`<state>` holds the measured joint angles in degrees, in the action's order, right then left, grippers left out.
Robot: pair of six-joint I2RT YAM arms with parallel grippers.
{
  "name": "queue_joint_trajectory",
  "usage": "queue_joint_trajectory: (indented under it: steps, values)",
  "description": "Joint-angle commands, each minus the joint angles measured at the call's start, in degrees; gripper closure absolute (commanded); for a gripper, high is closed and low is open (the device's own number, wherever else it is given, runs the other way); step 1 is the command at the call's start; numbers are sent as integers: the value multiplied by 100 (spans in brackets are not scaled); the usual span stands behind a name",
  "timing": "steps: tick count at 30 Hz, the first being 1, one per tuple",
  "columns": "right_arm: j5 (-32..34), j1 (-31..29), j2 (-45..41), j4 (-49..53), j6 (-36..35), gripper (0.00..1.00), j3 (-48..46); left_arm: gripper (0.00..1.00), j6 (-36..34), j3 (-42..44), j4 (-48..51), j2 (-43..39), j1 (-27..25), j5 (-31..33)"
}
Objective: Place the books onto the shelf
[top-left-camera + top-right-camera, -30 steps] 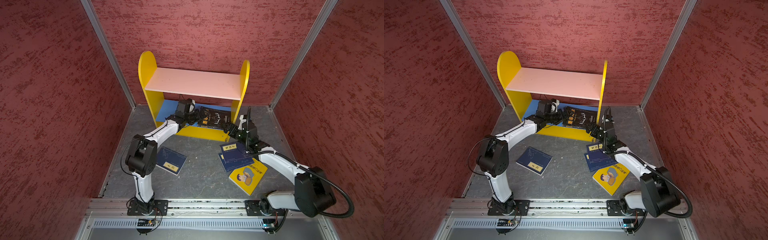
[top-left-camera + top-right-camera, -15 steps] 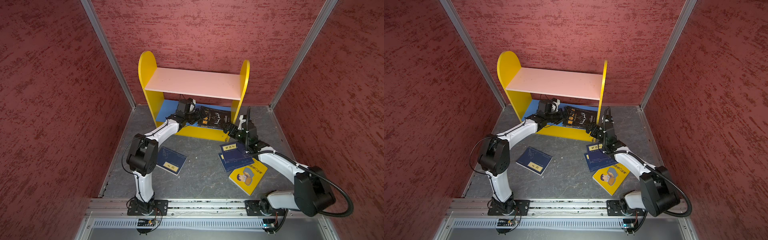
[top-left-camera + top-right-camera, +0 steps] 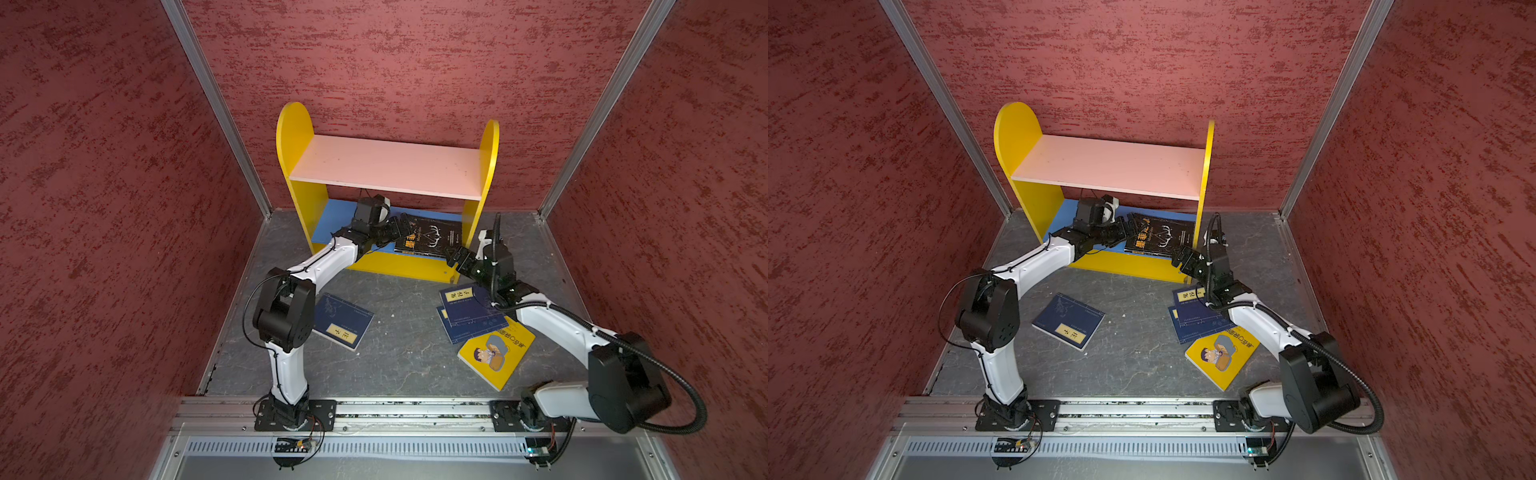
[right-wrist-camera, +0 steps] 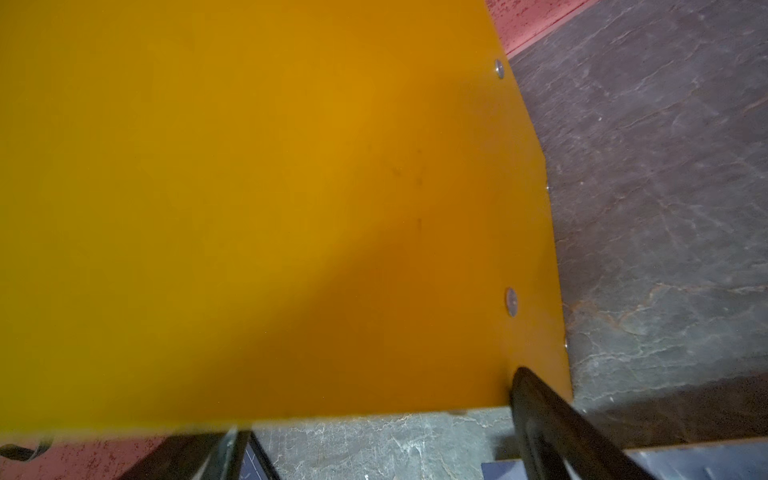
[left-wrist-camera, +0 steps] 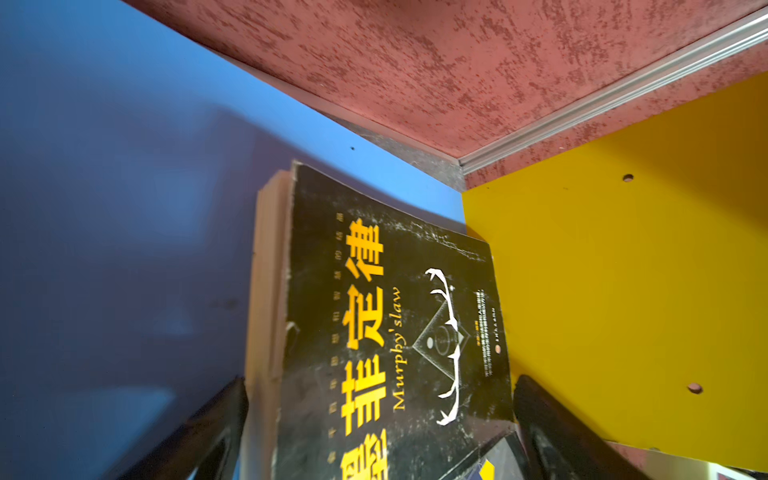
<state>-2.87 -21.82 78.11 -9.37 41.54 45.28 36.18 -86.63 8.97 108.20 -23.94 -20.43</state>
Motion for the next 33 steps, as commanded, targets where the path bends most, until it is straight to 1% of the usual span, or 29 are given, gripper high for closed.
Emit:
queue_joint_trajectory:
  steps: [1, 4, 8, 12, 17, 20, 22, 24, 28, 33]
  values:
    - [37, -67, -109, 23, -15, 4, 24, 1, -427, 74, 293, -517, 149, 489]
    - [-19, -66, -141, 47, -34, 4, 18, 1, -514, 353, 324, -818, 250, 510]
    - [-5, -60, -284, 146, -111, 4, -44, 1, -688, 1035, 31, -1415, 257, 68]
    - [218, -63, -608, 422, -158, 4, -186, 1, -1042, 1806, 6, -2107, 61, -173]
    - [633, -63, -1116, 918, -104, 3, -497, 1, -961, 2919, -241, -3068, -284, -551]
    - [727, -42, -1318, 1185, -63, 2, -724, 1, -875, 3386, -120, -3573, -546, -238]
    - [720, 38, -1324, 1351, -19, 2, -903, 1, -650, 3775, -185, -3866, -730, 120]
    - [660, 150, -1291, 1540, 34, 2, -1040, 0, -390, 4196, -402, -4057, -892, 317]
    - [726, 430, -1342, 1793, -41, 2, -1238, 1, 52, 4754, -599, -4173, -1328, 775]
    - [675, 1028, -1289, 1881, -412, 2, -1311, 1, 504, 5161, -897, -4110, -1761, 1127]
